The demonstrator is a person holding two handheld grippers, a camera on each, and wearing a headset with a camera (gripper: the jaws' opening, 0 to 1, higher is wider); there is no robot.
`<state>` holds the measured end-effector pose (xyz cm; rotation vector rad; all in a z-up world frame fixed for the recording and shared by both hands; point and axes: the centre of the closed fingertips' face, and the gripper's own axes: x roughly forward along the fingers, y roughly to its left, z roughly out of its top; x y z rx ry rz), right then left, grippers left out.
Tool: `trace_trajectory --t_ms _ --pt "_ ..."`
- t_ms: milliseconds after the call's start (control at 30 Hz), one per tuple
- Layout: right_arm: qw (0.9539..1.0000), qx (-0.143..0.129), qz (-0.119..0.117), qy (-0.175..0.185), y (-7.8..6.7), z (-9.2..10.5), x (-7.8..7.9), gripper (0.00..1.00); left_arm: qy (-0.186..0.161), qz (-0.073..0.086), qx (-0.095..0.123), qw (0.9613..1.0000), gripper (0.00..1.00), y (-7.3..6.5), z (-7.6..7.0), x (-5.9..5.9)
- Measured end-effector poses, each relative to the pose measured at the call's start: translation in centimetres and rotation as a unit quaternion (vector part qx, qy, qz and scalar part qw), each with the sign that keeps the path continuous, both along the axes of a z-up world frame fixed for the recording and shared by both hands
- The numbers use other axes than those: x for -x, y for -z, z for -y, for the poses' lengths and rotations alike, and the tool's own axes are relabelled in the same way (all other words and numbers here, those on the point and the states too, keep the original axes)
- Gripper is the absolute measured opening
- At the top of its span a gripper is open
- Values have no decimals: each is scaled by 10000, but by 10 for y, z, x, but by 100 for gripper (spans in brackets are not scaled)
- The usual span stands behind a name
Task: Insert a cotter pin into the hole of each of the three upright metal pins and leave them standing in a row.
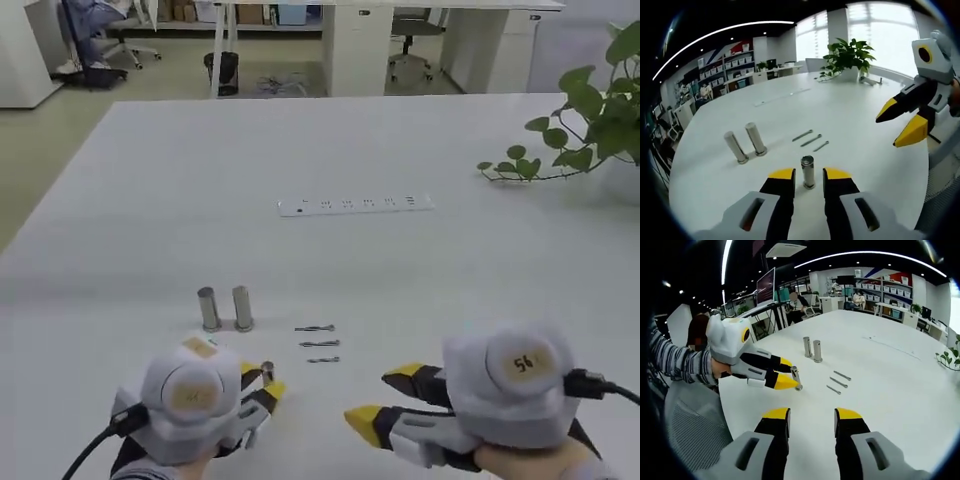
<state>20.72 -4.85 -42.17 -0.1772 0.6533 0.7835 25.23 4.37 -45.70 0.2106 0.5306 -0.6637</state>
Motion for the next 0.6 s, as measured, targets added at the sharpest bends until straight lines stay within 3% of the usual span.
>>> trace_trajectory --t_ms 233,300,333,433,500,600 --pt "9983 392 -31 -421 1 1 -24 27 -90 62 133 9999 36 -14 -7 7" --pt "9974 518 -23 -493 4 2 -32 26 20 264 -228 9994 39 -16 -13 8" --pt "9969 563 -28 -543 5 2 -34 26 -18 274 -238 9993 41 -17 -14 9" --pt "9936 812 -93 -778 14 0 -46 25 -88 152 38 9998 48 -20 -16 16" --pt "9927 833 -188 -846 20 -2 -52 24 -18 114 -76 9999 50 -18 -17 20" --pt "9891 956 -360 -1058 29 -7 -56 23 -25 106 -53 9999 54 -19 -20 25"
